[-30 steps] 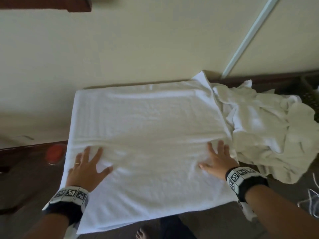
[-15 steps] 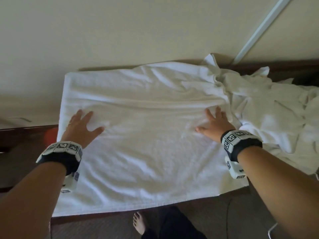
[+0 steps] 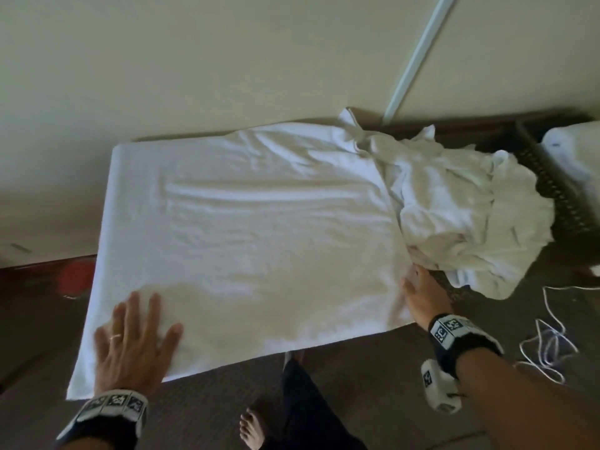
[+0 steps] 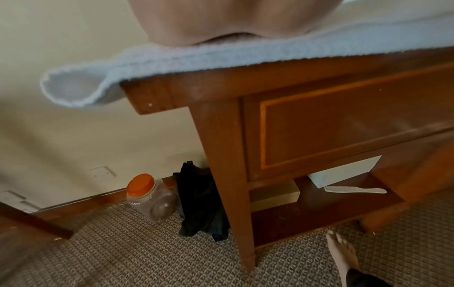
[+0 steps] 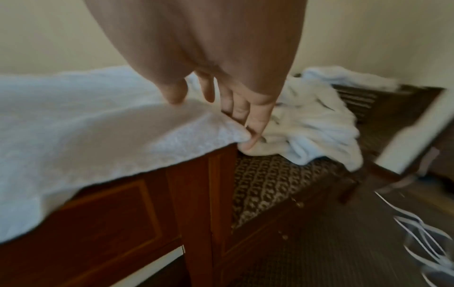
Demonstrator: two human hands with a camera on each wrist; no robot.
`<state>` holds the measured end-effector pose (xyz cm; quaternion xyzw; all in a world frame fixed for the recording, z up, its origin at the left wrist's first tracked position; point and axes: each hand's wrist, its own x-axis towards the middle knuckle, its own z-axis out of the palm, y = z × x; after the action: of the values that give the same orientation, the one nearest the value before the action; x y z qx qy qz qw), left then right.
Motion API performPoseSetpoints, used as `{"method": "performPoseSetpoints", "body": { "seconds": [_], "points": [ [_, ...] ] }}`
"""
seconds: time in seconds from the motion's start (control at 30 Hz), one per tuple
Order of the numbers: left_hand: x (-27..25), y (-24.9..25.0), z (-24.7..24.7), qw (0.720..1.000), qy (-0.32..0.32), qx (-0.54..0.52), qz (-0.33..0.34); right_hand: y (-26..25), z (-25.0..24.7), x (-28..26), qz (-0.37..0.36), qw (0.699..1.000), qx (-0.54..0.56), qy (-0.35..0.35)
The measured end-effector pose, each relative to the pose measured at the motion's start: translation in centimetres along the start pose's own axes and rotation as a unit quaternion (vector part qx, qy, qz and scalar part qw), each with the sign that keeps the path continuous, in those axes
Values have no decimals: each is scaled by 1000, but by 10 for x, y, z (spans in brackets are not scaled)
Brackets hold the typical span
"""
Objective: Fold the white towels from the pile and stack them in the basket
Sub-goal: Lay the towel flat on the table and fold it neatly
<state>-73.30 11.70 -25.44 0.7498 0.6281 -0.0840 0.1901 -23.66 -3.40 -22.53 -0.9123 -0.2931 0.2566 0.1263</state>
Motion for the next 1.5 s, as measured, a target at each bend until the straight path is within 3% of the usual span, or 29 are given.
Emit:
{"method": "performPoseSetpoints", "body": {
  "seconds": [0.07, 0.13, 0.2, 0.33, 0.4, 0.47, 0.53, 0.6, 0.67, 0.77, 0.83, 0.93, 1.03, 1.1, 1.17, 1.2, 1.3, 1.4, 1.43, 1.5],
  "points": [
    [2, 2, -1, 1000, -6, 9, -6, 6, -7, -2, 73, 997, -19, -1],
    [4, 10, -4, 1000, -7, 12, -8, 3, -14, -4, 78, 993, -87, 12],
    [8, 22, -7, 1000, 8, 14, 11, -13, -22, -7, 44, 990, -115, 64],
    [22, 48, -7, 999, 15, 18, 44, -83, -27, -18, -83, 991, 2, 104],
    [29, 58, -7, 999, 19, 6, 32, -121, -17, -31, -195, 979, 14, 60],
    [33, 64, -5, 1000, 14, -1, 18, -147, -4, -46, -259, 962, 69, -48],
    [33, 65, -3, 1000, -1, -8, 4, -152, 3, -55, -245, 951, 143, -126],
    [34, 66, -3, 1000, -5, -12, -3, -134, 8, -51, -193, 962, 181, -70],
    [35, 68, -3, 1000, -12, -13, -7, -98, 9, -43, -175, 981, 86, 10],
    [39, 69, -5, 1000, -20, -16, -14, -54, 13, -47, -226, 962, -146, -49],
    [41, 69, -7, 999, -26, -21, -9, -43, 18, -51, -232, 952, -197, -43],
    [42, 66, -11, 999, -25, -27, 4, -44, 22, -51, -258, 945, -198, 30],
    [43, 58, -14, 999, 1, -22, 31, -36, 12, -49, -167, 976, -96, 102],
    [42, 53, -14, 999, 20, -25, 40, -19, 0, -47, -1, 989, 30, 147],
    [39, 49, -14, 998, 26, -27, 41, 4, -6, -47, 163, 976, 84, 121],
    [37, 46, -15, 998, 24, -25, 44, 15, -4, -49, 211, 971, 77, 84],
    [35, 36, -15, 999, 17, -3, 49, 32, 11, -56, 260, 964, 48, 8],
    [33, 31, -14, 999, 0, 0, 47, 13, 9, -62, 212, 976, 12, 41],
    [33, 31, -13, 999, -10, -5, 45, -1, 6, -64, 154, 986, -4, 63],
    [32, 32, -13, 999, -36, -8, 35, -37, 8, -69, -30, 995, -51, 81]
  ]
}}
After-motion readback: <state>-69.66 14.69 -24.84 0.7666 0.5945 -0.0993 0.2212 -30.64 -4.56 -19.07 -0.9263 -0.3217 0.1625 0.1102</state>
